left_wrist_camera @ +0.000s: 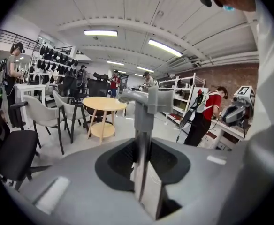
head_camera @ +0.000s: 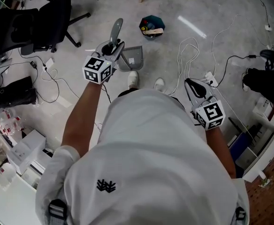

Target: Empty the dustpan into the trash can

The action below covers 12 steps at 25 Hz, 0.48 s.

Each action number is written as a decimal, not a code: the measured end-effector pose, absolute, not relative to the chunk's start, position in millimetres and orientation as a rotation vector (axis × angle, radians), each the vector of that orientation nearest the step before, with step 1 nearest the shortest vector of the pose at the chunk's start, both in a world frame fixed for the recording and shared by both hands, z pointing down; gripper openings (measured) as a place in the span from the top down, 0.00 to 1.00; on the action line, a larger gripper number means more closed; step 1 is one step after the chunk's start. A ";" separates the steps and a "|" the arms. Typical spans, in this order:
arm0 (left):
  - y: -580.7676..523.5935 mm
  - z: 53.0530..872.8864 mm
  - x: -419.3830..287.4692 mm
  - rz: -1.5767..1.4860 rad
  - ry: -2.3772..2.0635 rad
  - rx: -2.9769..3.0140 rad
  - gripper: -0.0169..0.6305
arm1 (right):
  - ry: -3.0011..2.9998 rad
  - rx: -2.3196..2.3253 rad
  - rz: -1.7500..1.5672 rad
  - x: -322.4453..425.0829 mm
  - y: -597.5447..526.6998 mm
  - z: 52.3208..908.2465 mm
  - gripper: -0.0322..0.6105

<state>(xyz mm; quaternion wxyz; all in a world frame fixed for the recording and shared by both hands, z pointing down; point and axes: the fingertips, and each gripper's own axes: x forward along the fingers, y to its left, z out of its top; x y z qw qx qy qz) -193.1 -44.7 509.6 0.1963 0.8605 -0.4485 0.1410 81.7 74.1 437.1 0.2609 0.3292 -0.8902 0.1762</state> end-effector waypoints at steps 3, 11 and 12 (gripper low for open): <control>-41.1 539.5 -201.0 0.443 -1.256 2.366 0.77 | -2.390 0.896 0.477 73.2 79.5 435.4 0.92; -42.0 582.2 -214.3 0.516 -1.232 2.333 0.77 | -2.355 0.940 0.474 54.5 92.8 424.6 0.95; -42.7 583.7 -215.8 0.518 -1.224 2.339 0.77 | -2.356 0.956 0.478 51.9 92.9 422.6 0.95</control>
